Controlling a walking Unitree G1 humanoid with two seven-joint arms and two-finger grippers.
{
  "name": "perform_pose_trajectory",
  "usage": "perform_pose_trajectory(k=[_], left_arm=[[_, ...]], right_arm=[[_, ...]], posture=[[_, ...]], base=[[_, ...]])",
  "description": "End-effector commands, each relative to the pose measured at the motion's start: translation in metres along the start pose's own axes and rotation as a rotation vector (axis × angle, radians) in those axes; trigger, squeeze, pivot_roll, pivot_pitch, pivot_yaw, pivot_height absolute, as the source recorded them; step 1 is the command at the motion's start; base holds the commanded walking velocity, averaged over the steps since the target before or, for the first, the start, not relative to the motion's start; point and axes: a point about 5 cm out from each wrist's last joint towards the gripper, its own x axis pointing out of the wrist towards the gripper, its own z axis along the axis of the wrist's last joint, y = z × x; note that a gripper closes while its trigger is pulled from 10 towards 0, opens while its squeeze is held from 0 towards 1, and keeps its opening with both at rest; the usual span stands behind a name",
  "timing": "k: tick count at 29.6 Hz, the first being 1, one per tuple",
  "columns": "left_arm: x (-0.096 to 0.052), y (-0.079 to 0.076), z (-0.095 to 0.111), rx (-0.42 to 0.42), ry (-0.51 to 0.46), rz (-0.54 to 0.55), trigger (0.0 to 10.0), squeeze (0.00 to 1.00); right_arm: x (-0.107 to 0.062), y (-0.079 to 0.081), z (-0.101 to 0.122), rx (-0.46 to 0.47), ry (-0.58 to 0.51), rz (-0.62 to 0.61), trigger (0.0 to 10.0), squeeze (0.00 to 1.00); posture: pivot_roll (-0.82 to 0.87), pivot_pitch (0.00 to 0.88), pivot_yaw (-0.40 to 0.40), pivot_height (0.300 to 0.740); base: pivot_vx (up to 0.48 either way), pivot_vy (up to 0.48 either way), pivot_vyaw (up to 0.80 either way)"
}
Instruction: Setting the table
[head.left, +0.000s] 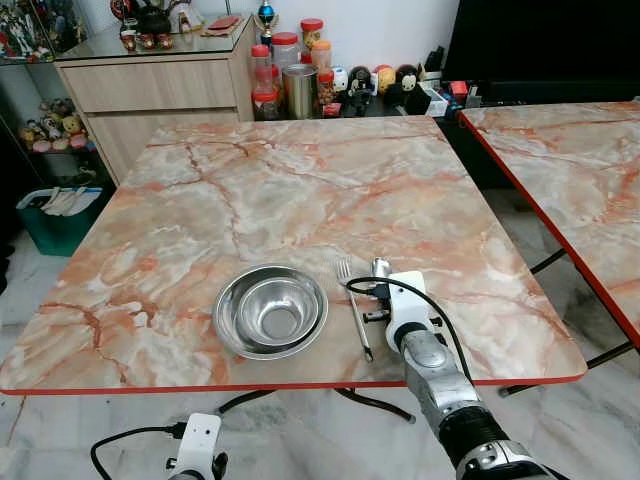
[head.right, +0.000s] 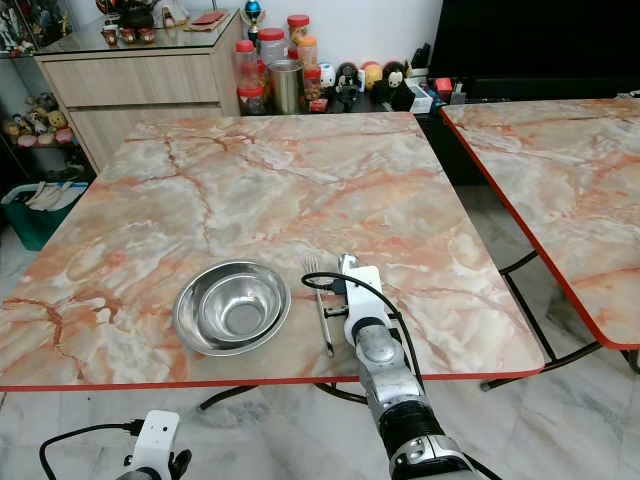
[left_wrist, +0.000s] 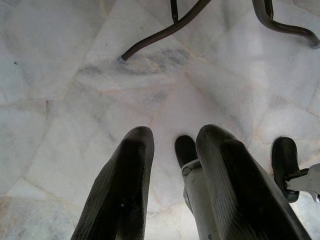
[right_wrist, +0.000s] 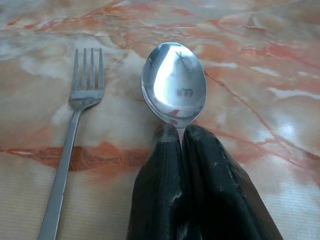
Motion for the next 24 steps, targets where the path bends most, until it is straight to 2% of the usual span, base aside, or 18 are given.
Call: perform_pose_trajectory(k=[1, 15, 22, 23, 24], left_arm=[[-0.001, 0.003, -0.005, 0.015, 0.024, 0.008, 10.0, 0.00], [-0.001, 0.004, -0.005, 0.019, 0.025, 0.009, 10.0, 0.00], [-0.001, 0.004, -0.005, 0.017, 0.025, 0.008, 10.0, 0.00], [-0.001, 0.004, -0.005, 0.015, 0.023, 0.008, 10.0, 0.00], [-0.001, 0.004, -0.005, 0.013, 0.022, 0.007, 10.0, 0.00]], right_arm=[[0.001, 0.003, 0.005, 0.001, -0.014, 0.009, 10.0, 0.75], [0.002, 0.003, 0.003, 0.003, -0.012, 0.001, 10.0, 0.74], [0.002, 0.001, 0.018, 0.003, -0.087, -0.010, 10.0, 0.72], [0.001, 0.000, 0.023, -0.017, -0.124, -0.017, 10.0, 0.00], [0.001, 0.000, 0.029, -0.040, -0.164, -0.024, 10.0, 0.00]], posture=[[-0.02, 0.000, 0.018, 0.736], [-0.01, 0.000, 0.022, 0.736], [-0.01, 0.000, 0.020, 0.736], [-0.01, 0.000, 0.020, 0.736], [-0.01, 0.000, 0.019, 0.736]], base=[[0.000, 0.000, 0.00], [0.000, 0.000, 0.00], [0.000, 0.000, 0.00], [0.000, 0.000, 0.00], [0.000, 0.000, 0.00]])
